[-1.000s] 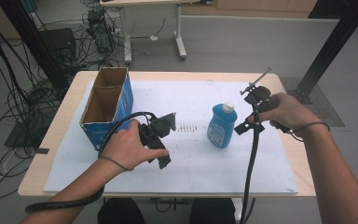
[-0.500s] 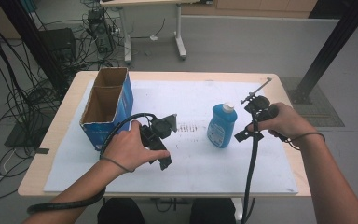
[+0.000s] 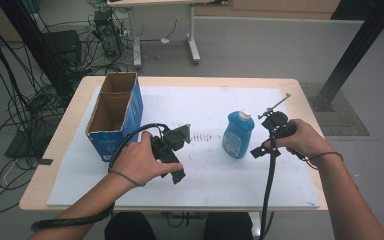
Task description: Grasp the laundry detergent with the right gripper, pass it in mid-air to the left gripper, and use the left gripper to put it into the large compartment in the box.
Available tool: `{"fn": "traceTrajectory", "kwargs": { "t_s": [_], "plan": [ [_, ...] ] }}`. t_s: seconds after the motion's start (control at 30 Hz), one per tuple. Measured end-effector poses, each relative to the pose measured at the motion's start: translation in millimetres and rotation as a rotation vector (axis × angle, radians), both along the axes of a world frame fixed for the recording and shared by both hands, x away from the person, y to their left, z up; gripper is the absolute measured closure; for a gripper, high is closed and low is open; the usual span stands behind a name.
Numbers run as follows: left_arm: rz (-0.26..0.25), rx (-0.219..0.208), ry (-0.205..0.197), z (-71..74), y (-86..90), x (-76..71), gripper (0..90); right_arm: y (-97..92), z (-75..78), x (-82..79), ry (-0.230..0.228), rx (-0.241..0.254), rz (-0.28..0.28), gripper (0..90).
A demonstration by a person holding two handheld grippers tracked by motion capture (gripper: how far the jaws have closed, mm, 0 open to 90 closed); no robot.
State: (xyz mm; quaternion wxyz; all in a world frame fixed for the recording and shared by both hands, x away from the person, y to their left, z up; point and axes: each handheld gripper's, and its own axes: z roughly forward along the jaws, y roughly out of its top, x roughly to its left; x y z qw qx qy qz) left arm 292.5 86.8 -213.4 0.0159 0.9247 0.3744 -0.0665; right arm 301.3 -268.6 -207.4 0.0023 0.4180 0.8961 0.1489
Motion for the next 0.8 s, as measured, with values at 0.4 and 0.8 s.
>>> {"fn": "traceTrajectory", "kwargs": {
  "t_s": [0.4, 0.8],
  "plan": [
    [0.020, -0.014, -0.020, -0.4, 5.9, -2.8, 6.0, -9.9, -17.2, -11.0, -0.027, 0.033, -0.006, 5.6],
    [0.021, -0.021, -0.031, -1.9, 6.5, -4.6, 6.0, -23.2, -35.5, -24.7, -0.074, 0.093, -0.002, 5.7]
  ]
}}
